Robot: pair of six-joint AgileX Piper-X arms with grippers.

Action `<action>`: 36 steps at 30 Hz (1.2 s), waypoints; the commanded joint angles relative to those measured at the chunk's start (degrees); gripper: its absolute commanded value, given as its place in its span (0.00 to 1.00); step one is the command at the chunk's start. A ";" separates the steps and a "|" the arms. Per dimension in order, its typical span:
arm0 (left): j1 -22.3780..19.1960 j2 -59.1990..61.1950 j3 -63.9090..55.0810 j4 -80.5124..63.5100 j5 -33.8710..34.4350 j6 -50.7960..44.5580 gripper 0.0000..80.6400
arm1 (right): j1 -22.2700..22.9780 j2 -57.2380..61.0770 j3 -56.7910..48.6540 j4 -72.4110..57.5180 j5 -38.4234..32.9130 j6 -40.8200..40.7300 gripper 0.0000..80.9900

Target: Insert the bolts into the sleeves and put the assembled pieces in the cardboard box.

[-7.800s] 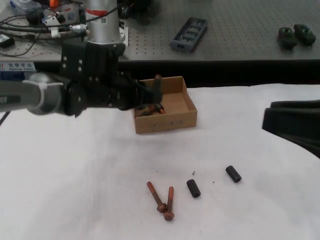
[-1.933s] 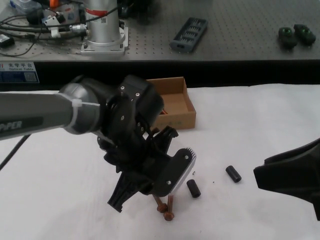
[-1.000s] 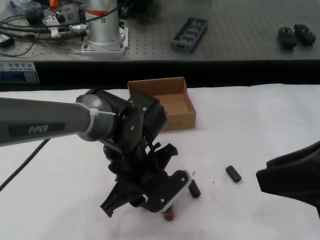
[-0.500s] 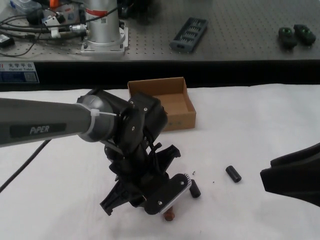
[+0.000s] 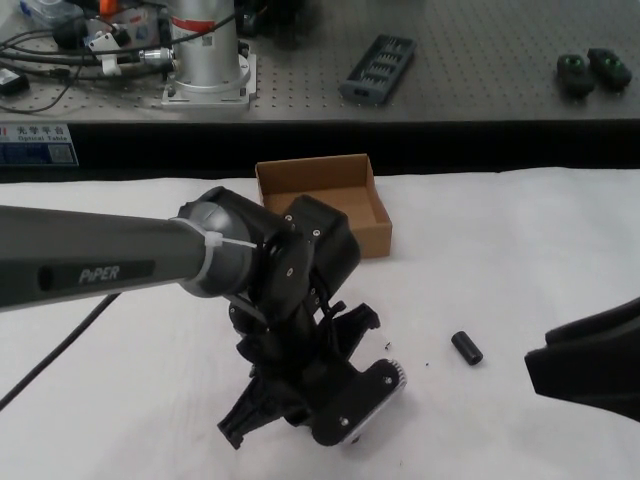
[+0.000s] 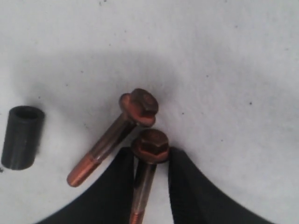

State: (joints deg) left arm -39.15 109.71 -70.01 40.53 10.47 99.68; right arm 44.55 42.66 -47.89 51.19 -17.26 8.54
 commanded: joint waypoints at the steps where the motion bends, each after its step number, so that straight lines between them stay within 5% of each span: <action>1: -0.51 0.90 -0.52 2.83 0.48 -9.04 0.16 | 0.08 -0.66 -0.26 0.16 0.00 -0.83 0.29; 7: -0.53 0.90 -0.52 2.87 1.88 -38.16 0.16 | 0.08 -0.66 -0.26 0.32 0.00 -0.83 0.29; 17: -1.17 0.90 -0.63 2.23 18.71 -88.33 0.16 | 0.08 -0.66 -0.26 0.32 0.00 -0.83 0.29; 24: -1.32 0.70 -0.63 -5.14 21.62 -118.72 0.16 | 0.08 -1.13 -0.26 0.29 -0.46 -0.83 0.29; 32: -1.32 0.70 -0.63 -19.54 22.47 -142.56 0.16 | 0.08 -1.33 -0.26 0.19 -0.46 -0.83 0.29; 36: -1.02 0.70 -0.74 -24.46 22.47 -140.83 0.16 | 0.08 -1.33 -0.26 0.42 -0.46 0.64 0.29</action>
State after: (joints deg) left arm -40.36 110.40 -70.18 21.49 32.43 -38.10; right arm 44.55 41.78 -47.89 51.55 -17.28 8.54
